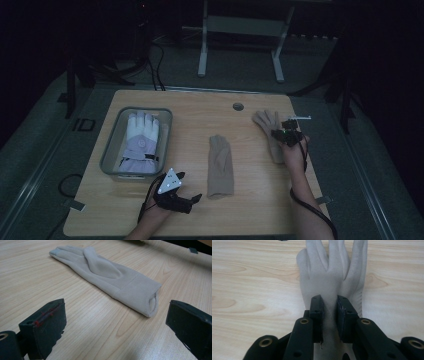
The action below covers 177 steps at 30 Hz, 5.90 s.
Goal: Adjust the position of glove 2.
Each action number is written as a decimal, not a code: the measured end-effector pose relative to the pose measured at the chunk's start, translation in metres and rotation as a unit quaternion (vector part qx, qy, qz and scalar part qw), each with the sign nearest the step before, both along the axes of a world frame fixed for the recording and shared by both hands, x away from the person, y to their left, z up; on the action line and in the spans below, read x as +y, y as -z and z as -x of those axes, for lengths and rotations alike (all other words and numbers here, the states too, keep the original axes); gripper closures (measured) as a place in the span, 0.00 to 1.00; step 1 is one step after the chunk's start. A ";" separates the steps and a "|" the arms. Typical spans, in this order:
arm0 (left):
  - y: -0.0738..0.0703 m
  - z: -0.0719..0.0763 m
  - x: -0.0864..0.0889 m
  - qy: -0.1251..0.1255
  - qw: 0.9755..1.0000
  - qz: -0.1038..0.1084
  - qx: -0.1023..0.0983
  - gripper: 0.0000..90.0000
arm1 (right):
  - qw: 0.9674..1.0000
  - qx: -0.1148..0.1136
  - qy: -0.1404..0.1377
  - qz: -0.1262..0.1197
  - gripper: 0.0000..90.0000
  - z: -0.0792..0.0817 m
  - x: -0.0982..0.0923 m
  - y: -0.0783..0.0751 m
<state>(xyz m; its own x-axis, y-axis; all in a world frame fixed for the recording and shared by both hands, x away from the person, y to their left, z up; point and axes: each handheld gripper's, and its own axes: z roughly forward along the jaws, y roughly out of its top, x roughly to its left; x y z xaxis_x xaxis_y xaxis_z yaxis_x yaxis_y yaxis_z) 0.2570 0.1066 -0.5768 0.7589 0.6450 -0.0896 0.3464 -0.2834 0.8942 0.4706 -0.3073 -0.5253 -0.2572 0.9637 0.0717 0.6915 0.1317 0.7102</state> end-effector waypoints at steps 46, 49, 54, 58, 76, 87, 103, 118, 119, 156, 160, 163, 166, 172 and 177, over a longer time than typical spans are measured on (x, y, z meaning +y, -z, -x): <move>0.000 0.002 -0.001 0.011 1.000 -0.001 -0.013 0.04 | 0.999 -0.014 0.028 -0.006 0.56 0.130 -0.006 0.010; 0.000 0.002 -0.001 0.010 1.000 0.001 -0.013 0.04 | 0.999 -0.041 -0.016 -0.005 0.54 0.129 -0.012 0.004; 0.000 0.002 0.000 0.014 1.000 0.003 -0.012 0.04 | 0.996 -0.055 -0.070 -0.020 0.52 0.123 -0.029 -0.008; 0.000 0.002 0.000 0.014 1.000 0.005 -0.009 0.04 | 0.993 -0.061 -0.105 0.007 0.53 0.116 -0.037 -0.015; 0.000 0.003 0.000 0.017 1.000 0.006 -0.014 0.04 | 0.989 -0.047 -0.133 0.050 0.62 0.110 -0.041 0.034; 0.000 0.003 0.000 0.014 1.000 0.003 -0.015 0.04 | 0.997 -0.026 -0.061 0.041 0.86 0.110 -0.033 0.021; 0.000 0.004 0.000 0.013 1.000 0.003 -0.018 0.04 | 0.997 -0.078 -0.026 0.012 0.86 0.116 0.007 -0.042; 0.000 0.004 -0.001 0.012 1.000 0.004 -0.018 0.04 | 0.993 -0.091 -0.068 0.003 0.85 0.121 0.066 -0.060; 0.000 0.004 -0.001 0.013 1.000 0.003 -0.018 0.04 | 0.993 -0.093 -0.072 0.006 0.85 0.121 0.071 -0.059; 0.000 0.004 -0.001 0.014 1.000 0.002 -0.019 0.04 | 0.993 -0.030 -0.114 -0.030 0.84 0.121 0.180 -0.010; 0.000 0.004 -0.001 0.013 1.000 0.002 -0.018 0.04 | 0.994 -0.011 -0.108 -0.032 0.83 0.116 0.180 0.003; 0.000 0.004 -0.001 0.013 1.000 0.002 -0.019 0.04 | 0.994 -0.004 -0.108 -0.034 0.83 0.115 0.181 0.009; 0.000 0.004 -0.001 0.014 1.000 0.002 -0.018 0.04 | 0.994 0.000 -0.104 -0.040 0.83 0.114 0.182 0.012; 0.000 0.004 -0.001 0.014 1.000 0.001 -0.019 0.04 | 0.994 -0.005 -0.088 -0.058 0.83 0.115 0.183 0.011; 0.000 0.004 -0.001 0.014 1.000 0.002 -0.018 0.04 | 0.992 -0.010 -0.090 -0.084 0.83 0.120 0.184 0.005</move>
